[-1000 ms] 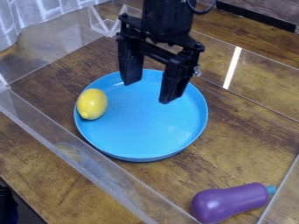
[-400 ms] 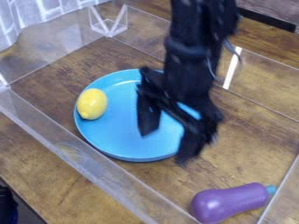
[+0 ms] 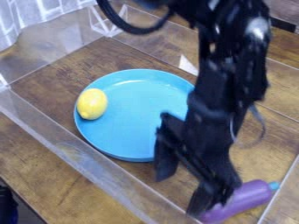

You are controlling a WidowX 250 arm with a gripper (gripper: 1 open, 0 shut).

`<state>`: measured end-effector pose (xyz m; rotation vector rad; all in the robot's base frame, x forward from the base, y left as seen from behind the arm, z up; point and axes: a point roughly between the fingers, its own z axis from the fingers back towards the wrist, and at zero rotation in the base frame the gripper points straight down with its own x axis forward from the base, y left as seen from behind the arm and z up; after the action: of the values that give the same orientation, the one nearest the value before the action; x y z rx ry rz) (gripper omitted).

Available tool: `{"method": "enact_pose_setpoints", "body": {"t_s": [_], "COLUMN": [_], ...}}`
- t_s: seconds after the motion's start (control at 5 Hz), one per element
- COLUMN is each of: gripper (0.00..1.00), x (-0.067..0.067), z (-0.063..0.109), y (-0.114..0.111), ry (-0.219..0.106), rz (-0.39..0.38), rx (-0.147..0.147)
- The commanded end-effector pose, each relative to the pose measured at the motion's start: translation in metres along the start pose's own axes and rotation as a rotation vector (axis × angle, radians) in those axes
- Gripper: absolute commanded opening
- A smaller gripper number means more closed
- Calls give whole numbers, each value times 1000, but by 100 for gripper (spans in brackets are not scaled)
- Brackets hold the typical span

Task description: Put the purple eggplant on the blue tray

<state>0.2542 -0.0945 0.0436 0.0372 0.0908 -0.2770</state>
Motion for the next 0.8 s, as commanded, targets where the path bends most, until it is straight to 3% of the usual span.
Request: {"method": "enact_pose_setpoints", "body": {"t_s": [0.0,0.2,0.4,0.6], "gripper": [100,100,0,0], "x": [6,10,13,13], "z": [-8,-17,-19,-19], "y": [-8,-13,-21,-23], "ry": [-12,2,3,1], "rz": [-38,-54,-83,-87], "rx": [4,3,-2,-5]}}
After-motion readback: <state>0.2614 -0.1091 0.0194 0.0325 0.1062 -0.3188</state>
